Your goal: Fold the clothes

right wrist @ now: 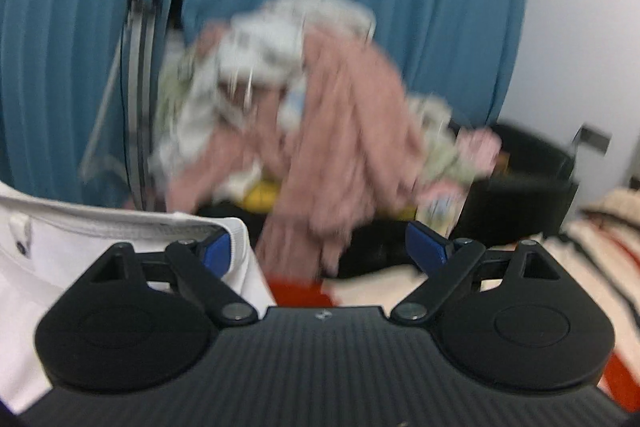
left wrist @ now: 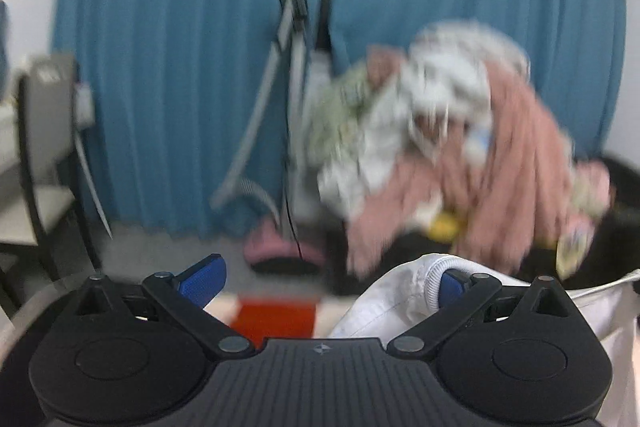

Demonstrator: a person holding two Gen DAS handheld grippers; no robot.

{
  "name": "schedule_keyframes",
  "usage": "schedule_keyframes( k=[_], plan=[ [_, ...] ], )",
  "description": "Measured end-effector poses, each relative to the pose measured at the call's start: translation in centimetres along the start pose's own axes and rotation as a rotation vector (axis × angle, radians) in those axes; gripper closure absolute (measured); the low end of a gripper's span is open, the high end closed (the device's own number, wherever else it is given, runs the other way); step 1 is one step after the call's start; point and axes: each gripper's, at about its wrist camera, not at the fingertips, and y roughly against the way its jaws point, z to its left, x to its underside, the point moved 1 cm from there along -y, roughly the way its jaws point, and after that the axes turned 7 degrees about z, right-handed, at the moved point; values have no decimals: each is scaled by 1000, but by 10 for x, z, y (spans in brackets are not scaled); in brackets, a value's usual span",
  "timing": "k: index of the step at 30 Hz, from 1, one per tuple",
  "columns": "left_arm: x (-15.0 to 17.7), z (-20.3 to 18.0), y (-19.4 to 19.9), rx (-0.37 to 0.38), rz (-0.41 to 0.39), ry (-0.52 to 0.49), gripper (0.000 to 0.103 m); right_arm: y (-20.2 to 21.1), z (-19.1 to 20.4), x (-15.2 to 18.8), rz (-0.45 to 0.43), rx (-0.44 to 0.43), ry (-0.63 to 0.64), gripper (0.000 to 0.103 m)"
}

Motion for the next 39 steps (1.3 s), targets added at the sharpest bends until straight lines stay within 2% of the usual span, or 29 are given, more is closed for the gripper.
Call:
schedule_keyframes(
  k=[1,2,3,5,9,13,16,20,23,26,28,29,32,34,35,39],
  plan=[
    [0,3,-33,5,42,-9,3,-22,5,11,53,-21,3,13],
    [1,5,-67,10,85,-17,10,-36,12,20,101,-51,5,13],
    [1,8,-100,14,127,-26,11,-52,18,24,162,-110,15,13],
    [1,8,-98,26,142,-57,9,-76,33,31,276,-279,88,14],
    [-1,7,-75,50,151,-124,3,-62,50,21,236,-297,192,14],
    [-3,6,-51,74,160,-191,2,-16,38,3,170,-348,101,14],
    [0,3,6,96,75,-166,1,30,29,-2,107,-368,59,14],
    [11,-12,108,122,-20,-131,1,103,15,2,29,-382,36,14],
    [28,-27,200,121,-85,-129,0,167,3,9,-16,-399,-1,14],
    [58,-33,264,118,-131,-151,0,228,-16,23,-41,-407,-28,14],
    [82,-32,302,116,-148,-145,0,264,-30,36,-53,-407,-44,27],
    [95,-30,320,119,-153,-132,0,282,-37,43,-59,-407,-52,34],
    [135,-24,363,139,-189,-97,0,325,-56,68,-79,-431,-92,33],
    [156,-23,381,130,-249,-102,0,349,-66,87,-118,-446,-107,27],
    [165,-23,388,118,-268,-109,0,357,-70,95,-129,-444,-117,17],
    [197,-21,403,80,-302,-119,0,377,-76,128,-128,-419,-150,16]
  ],
)
